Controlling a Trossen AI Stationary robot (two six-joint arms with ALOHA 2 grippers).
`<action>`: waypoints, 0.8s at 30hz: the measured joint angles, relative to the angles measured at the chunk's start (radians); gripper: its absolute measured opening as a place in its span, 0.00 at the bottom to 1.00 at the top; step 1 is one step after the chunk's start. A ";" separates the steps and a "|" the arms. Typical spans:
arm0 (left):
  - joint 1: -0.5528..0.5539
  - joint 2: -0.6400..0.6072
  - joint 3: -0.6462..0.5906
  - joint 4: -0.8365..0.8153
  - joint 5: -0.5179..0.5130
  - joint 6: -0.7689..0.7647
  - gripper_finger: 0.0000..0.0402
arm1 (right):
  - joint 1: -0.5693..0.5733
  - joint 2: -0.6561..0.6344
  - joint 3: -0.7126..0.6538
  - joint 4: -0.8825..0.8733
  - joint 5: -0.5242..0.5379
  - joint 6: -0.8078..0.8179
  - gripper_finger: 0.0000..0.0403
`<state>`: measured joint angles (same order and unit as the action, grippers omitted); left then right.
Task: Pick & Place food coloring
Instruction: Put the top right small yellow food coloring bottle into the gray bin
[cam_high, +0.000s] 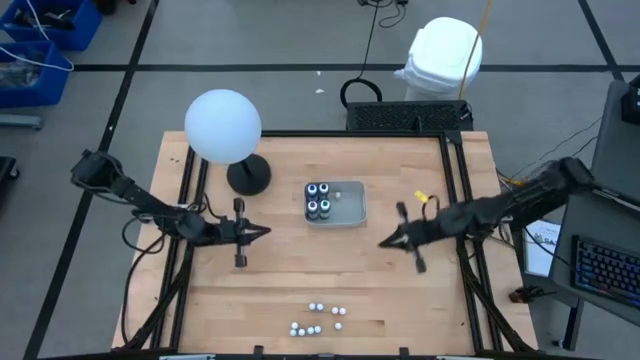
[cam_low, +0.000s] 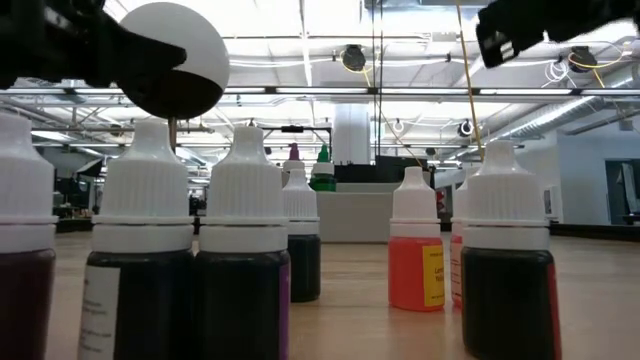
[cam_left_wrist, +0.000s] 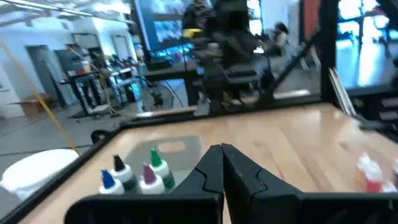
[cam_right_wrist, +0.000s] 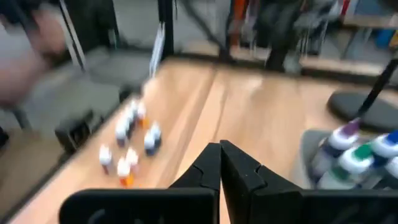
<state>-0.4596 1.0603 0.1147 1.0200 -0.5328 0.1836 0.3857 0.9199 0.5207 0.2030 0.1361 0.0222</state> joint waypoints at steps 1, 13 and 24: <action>0.010 0.000 0.001 0.017 0.000 -0.001 0.01 | 0.039 0.069 0.049 -0.043 0.037 0.009 0.00; 0.117 0.000 0.003 0.123 -0.026 -0.027 0.09 | 0.205 0.739 0.823 -0.696 0.111 0.054 0.00; 0.155 0.000 0.003 0.056 -0.018 -0.079 0.09 | 0.114 0.917 0.980 -0.564 -0.001 -0.039 0.00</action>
<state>-0.3047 1.0602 0.1177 1.0765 -0.5507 0.1042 0.5002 1.8369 1.5009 -0.3612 0.1351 -0.0167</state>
